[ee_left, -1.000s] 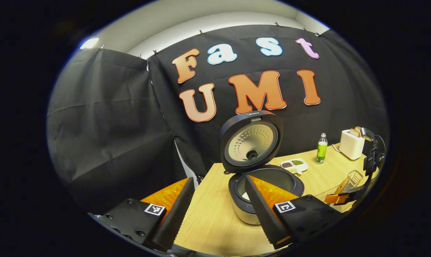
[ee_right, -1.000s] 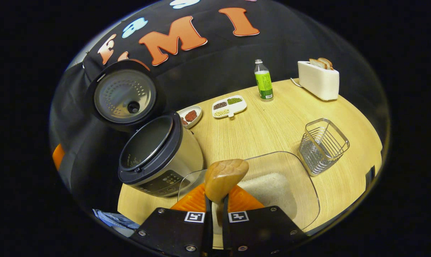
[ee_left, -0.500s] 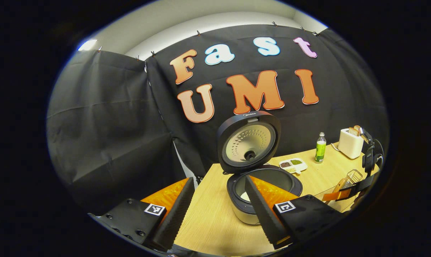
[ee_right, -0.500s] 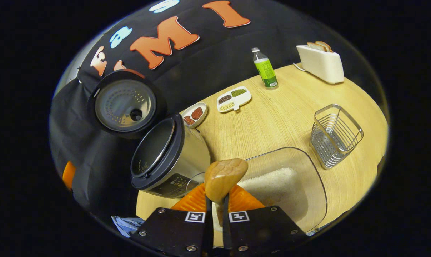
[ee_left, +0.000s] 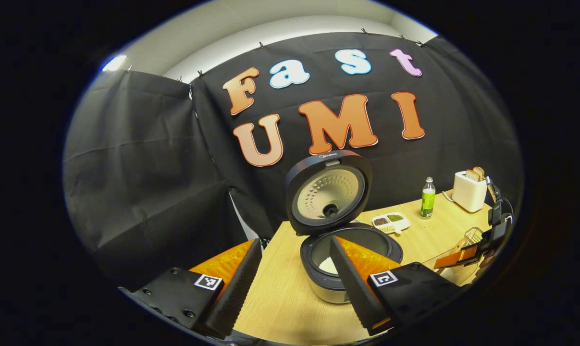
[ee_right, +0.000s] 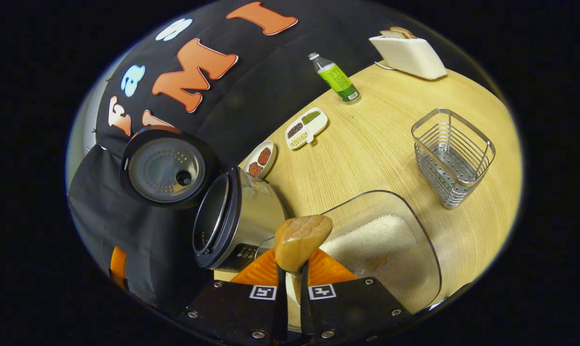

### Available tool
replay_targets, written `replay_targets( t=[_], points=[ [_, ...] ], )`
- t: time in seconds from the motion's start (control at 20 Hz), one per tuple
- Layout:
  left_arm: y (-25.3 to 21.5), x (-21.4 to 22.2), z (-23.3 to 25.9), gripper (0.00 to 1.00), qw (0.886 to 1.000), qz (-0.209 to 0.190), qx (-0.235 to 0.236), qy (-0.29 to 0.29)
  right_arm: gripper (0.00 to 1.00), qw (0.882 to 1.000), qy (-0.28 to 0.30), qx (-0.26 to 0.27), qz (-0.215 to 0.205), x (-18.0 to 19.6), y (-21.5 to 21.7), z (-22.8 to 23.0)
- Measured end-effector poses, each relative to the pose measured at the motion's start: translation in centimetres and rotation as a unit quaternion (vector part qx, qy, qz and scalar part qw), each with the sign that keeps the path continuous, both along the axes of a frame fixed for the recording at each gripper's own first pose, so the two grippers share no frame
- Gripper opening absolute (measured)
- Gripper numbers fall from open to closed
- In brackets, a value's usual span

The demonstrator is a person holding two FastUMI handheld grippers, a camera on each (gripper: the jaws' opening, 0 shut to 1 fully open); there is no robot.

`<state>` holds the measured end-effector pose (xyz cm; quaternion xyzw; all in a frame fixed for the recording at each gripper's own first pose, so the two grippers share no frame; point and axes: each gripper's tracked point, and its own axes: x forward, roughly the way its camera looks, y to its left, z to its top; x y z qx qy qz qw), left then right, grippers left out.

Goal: Close the left gripper, press the button to open the rice cooker; take a wooden spoon from the chopstick holder with the right hand, scoop a spoonful of rice and pour it into the rice cooker, then put the wooden spoon back into the chopstick holder.

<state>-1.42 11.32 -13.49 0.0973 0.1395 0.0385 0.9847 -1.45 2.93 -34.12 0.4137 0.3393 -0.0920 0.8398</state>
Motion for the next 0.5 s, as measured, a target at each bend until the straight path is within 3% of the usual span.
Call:
replay_targets(
  t=[0.05, 0.1, 0.25, 0.3, 0.5],
  points=[
    [-0.1, 0.0, 0.0, 0.95, 1.0, -0.001, 0.0, 0.001, 0.1, 1.0, -0.003, 0.007, -0.001, -0.2, -0.1, 0.1],
    [-0.4, 0.1, 0.0, 0.96, 1.0, -0.002, 0.0, 0.001, 0.1, 1.0, -0.007, 0.014, -0.002, -0.2, -0.3, 0.2],
    [-0.8, 0.1, 0.1, 0.95, 1.0, -0.006, 0.002, 0.001, 0.1, 0.999, -0.015, 0.038, -0.006, -0.5, -1.0, 0.4],
    [-0.9, 0.1, 0.1, 0.87, 1.0, -0.005, 0.002, 0.001, 0.1, 0.998, -0.019, 0.052, -0.01, -0.5, -1.2, 0.5],
    [-1.2, 0.1, 0.2, 0.87, 1.0, -0.004, 0.001, 0.001, 0.1, 0.994, -0.035, 0.102, -0.03, -1.0, -2.4, 1.5]
  ],
)
